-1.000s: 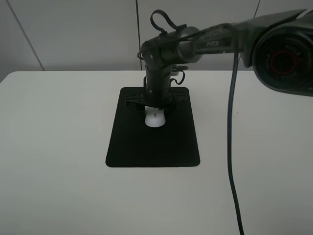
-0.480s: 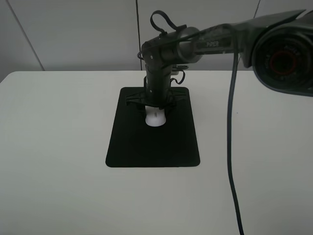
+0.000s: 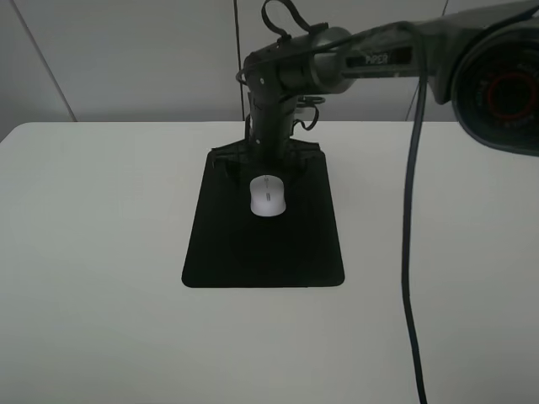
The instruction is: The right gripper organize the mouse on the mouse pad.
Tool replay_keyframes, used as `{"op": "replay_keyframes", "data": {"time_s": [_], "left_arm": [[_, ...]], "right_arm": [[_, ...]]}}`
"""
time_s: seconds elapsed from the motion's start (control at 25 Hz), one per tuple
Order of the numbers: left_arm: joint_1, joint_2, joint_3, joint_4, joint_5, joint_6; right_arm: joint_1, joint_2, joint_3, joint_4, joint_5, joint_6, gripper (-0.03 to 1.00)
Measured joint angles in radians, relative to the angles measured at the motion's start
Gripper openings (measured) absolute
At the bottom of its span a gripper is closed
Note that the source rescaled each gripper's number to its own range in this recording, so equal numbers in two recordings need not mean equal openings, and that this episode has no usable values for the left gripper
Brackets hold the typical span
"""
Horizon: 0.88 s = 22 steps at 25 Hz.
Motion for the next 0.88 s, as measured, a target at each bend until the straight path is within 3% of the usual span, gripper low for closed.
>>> {"op": "replay_keyframes", "data": {"time_s": [0.28, 0.48, 0.68, 0.88], "left_arm": [[0.000, 0.000, 0.000, 0.000, 0.000, 0.000], [0.000, 0.000, 0.000, 0.000, 0.000, 0.000], [0.000, 0.000, 0.000, 0.000, 0.000, 0.000], [0.000, 0.000, 0.000, 0.000, 0.000, 0.000]], "right_arm": [[-0.001, -0.096, -0.009, -0.008, 0.050, -0.016, 0.69], [-0.014, -0.156, -0.010, -0.010, 0.130, -0.098, 0.69], [-0.051, -0.214, -0.009, -0.019, 0.209, -0.130, 0.69], [-0.118, -0.295, 0.091, -0.019, 0.248, -0.175, 0.69]]}}
